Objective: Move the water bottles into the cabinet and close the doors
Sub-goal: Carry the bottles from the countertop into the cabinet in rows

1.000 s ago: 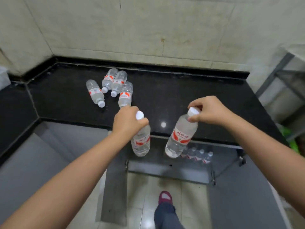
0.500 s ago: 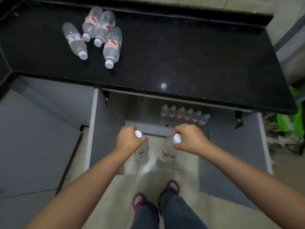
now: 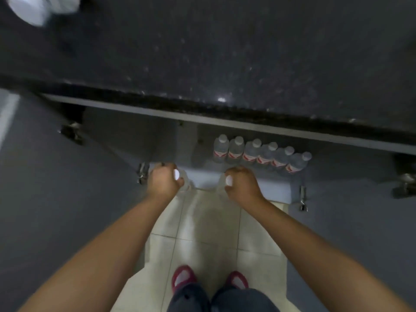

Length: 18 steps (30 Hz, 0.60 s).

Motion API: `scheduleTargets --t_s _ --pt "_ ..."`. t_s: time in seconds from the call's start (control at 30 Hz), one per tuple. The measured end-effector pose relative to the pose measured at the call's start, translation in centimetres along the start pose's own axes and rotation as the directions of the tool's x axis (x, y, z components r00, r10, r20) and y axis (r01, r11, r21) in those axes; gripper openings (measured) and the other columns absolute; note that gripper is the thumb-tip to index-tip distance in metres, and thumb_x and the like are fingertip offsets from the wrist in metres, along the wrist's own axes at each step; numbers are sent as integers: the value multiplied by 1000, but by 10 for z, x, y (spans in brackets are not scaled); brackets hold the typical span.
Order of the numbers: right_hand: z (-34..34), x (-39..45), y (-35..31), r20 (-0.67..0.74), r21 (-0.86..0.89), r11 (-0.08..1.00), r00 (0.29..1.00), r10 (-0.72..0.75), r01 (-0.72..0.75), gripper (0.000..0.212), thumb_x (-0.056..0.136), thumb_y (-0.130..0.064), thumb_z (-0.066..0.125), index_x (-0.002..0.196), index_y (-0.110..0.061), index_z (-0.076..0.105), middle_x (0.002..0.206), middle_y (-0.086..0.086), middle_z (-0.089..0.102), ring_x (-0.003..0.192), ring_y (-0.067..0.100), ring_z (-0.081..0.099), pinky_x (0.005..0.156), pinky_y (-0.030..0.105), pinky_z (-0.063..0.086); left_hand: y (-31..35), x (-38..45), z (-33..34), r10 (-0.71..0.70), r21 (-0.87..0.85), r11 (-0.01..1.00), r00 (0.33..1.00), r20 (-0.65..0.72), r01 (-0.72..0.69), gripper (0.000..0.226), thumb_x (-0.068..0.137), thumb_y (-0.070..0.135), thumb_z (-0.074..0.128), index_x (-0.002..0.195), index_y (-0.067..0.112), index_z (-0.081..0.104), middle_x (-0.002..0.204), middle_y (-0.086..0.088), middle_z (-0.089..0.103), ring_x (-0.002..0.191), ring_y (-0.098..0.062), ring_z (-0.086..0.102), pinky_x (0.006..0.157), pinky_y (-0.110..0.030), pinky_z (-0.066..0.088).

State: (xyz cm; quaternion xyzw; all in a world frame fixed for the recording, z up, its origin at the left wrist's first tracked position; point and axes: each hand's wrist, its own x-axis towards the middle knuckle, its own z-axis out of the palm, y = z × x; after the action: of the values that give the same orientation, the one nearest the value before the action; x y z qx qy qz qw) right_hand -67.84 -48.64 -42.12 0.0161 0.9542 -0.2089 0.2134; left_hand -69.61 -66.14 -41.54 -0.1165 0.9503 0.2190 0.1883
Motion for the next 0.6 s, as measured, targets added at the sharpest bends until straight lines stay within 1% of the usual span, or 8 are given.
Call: scheduleTargets --t_s 0.1,0.2,0.27,0.3,0.4,0.47,0.53,0.6 --pt "42 53 25 -50 3 1000 998 -26 26 30 85 -3 57 113 -3 64 121 15 63 115 29 55 92 26 41 -20 50 47 58 85 995 998 -29 -55 32 82 15 64 111 0 62 117 -26 58 109 -39 57 88 -37 45" --pt "81 101 44 -28 -57 994 995 -97 95 24 84 -5 57 107 -1 65 115 15 66 108 29 59 87 28 43 -41 97 87 104 107 989 994 -46 -98 37 81 17 65 115 2 61 118 -25 56 108 -38 56 87 -35 45" --pt "104 126 53 -24 -79 989 991 -131 128 23 85 -6 57 106 -1 65 115 16 67 107 30 60 87 30 45 -54 123 110 128 127 984 991 -45 -121 38 81 20 65 115 2 60 118 -25 55 107 -38 56 86 -35 46" --pt "114 137 56 -44 -98 985 988 -147 142 23 86 -8 57 107 -1 65 116 17 66 107 30 60 87 30 45 -59 133 121 132 142 982 990 -46 -124 40 82 21 65 117 3 59 119 -24 54 108 -38 56 86 -35 46" --pt "127 161 60 -110 -155 975 978 -175 157 25 87 -12 56 109 -2 63 118 18 65 110 32 58 88 30 45 -68 154 140 141 163 979 986 -87 -125 41 84 22 63 121 5 57 123 -23 52 111 -39 54 90 -37 46" --pt "127 170 60 -110 -205 965 976 -189 163 29 89 -14 54 116 -4 59 121 18 62 112 33 57 90 31 46 -67 160 147 171 196 970 976 -133 -143 38 86 21 59 119 3 56 123 -23 52 114 -40 51 90 -40 46" --pt "128 175 59 -93 -252 952 974 -205 177 34 91 -16 52 124 -5 55 126 18 59 114 33 56 91 32 46 -68 164 151 224 281 944 963 -152 -175 43 89 20 53 127 3 46 128 -22 48 119 -38 46 92 -42 45" --pt "130 175 60 -93 -293 938 971 -220 185 33 92 -16 51 122 -4 54 125 17 59 113 34 56 90 32 46 -73 167 154 259 280 937 953 -158 -208 55 92 17 48 141 3 28 138 -21 39 122 -38 43 95 -44 42"
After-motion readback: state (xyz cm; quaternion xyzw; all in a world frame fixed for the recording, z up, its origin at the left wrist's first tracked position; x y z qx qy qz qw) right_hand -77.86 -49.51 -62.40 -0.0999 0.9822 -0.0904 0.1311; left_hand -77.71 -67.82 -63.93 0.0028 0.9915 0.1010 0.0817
